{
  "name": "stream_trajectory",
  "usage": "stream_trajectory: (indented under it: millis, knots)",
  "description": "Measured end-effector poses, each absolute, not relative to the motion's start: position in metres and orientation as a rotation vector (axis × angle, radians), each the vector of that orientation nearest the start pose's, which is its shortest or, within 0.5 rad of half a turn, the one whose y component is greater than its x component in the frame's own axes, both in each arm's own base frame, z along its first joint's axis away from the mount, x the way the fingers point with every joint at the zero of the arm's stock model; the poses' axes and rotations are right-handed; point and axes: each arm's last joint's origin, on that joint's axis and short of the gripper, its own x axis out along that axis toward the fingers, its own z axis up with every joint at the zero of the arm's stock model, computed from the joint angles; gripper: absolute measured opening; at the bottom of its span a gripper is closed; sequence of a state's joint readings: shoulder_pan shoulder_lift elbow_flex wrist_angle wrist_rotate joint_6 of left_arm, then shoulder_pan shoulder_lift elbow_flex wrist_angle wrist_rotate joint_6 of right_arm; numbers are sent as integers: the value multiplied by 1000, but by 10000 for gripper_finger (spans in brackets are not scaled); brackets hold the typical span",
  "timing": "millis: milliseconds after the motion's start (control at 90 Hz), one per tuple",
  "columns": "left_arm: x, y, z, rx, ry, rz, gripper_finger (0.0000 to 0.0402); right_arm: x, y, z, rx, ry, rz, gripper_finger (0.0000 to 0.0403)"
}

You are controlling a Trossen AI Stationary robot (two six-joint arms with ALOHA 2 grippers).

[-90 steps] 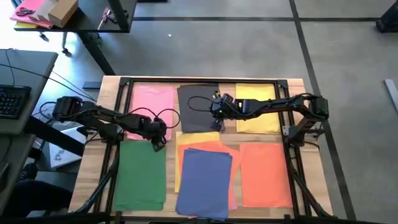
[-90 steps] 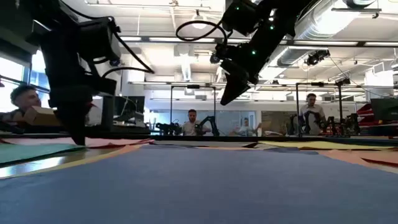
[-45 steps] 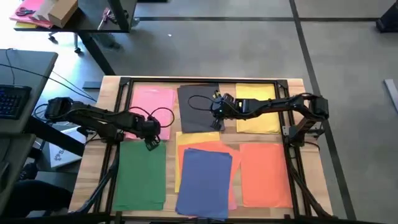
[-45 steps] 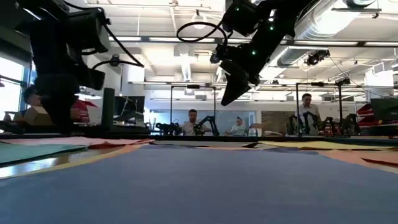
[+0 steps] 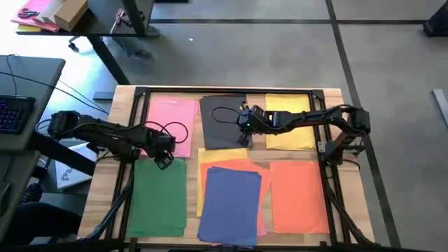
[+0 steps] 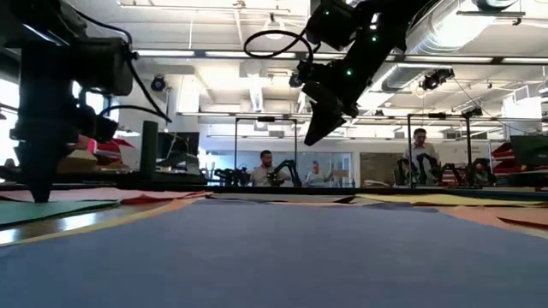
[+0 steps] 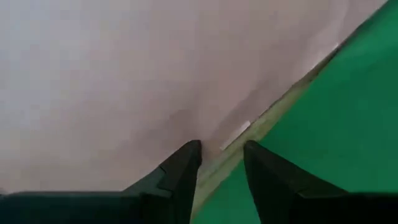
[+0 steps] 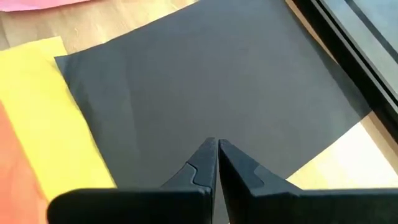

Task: Organize paper
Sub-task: Adjust the stacked colored papers

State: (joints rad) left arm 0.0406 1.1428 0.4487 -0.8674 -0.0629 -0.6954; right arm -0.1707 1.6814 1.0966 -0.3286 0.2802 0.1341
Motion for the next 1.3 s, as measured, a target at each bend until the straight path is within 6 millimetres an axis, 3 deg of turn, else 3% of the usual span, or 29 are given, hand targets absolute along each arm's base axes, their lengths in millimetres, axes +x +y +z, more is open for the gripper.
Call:
stream_trajectory:
  millis: [456, 967, 1300]
  knots:
    - [144, 9, 147, -570, 1432, 666, 115, 338, -66, 205, 70, 893, -478, 0]
    - [129, 10, 140, -616, 1474, 872, 115, 338, -66, 205, 70, 895, -476, 0]
    - [130, 14, 146, -514, 1408, 978, 115, 338, -66, 205, 70, 895, -475, 0]
